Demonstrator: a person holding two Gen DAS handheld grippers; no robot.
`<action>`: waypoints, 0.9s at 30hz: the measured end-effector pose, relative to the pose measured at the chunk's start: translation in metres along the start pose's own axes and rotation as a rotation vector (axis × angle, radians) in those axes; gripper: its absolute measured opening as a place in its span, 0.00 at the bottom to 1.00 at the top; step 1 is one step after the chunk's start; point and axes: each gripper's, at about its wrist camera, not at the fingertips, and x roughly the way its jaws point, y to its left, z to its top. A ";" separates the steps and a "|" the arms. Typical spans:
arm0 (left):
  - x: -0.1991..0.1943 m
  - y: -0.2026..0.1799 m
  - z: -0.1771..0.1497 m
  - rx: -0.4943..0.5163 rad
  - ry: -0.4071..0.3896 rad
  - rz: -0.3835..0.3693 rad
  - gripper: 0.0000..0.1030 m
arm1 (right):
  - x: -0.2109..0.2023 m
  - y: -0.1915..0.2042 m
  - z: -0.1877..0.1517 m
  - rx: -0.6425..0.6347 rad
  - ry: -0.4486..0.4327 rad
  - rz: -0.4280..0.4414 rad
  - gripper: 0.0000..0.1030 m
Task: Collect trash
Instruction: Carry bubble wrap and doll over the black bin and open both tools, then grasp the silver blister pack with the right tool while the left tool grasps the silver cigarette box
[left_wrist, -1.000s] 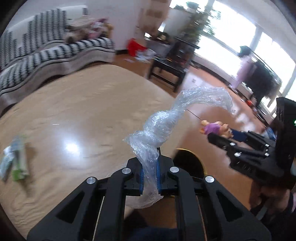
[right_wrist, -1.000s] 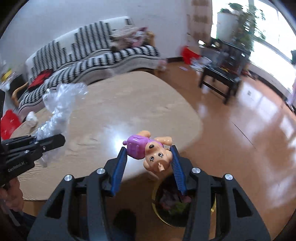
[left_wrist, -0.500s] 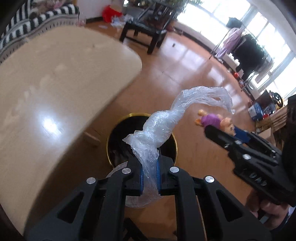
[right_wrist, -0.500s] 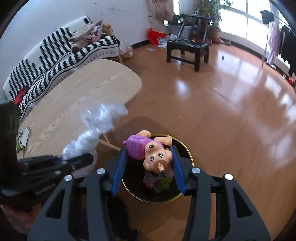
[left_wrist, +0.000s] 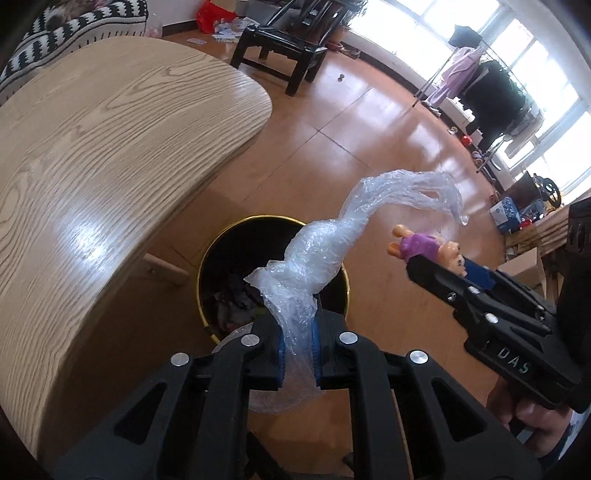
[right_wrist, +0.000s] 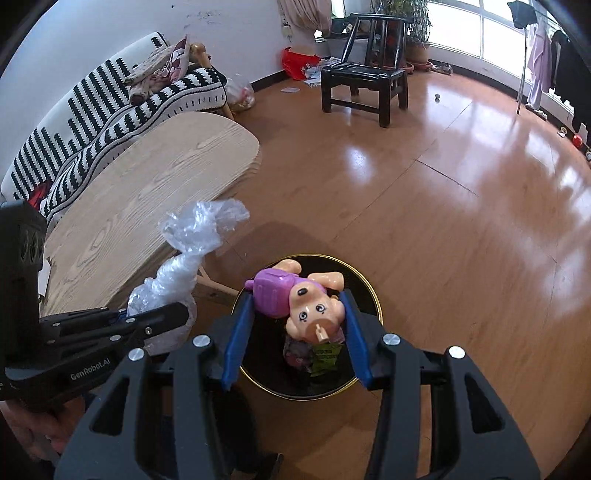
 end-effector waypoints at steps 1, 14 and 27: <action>0.001 -0.001 0.001 0.002 -0.004 -0.003 0.09 | 0.000 0.001 0.000 0.002 0.000 0.001 0.46; -0.007 -0.002 -0.001 -0.022 -0.043 0.031 0.70 | -0.004 -0.008 0.004 0.037 -0.013 -0.021 0.63; -0.160 0.085 -0.003 -0.134 -0.302 0.005 0.83 | -0.018 0.094 0.037 -0.151 -0.065 0.059 0.69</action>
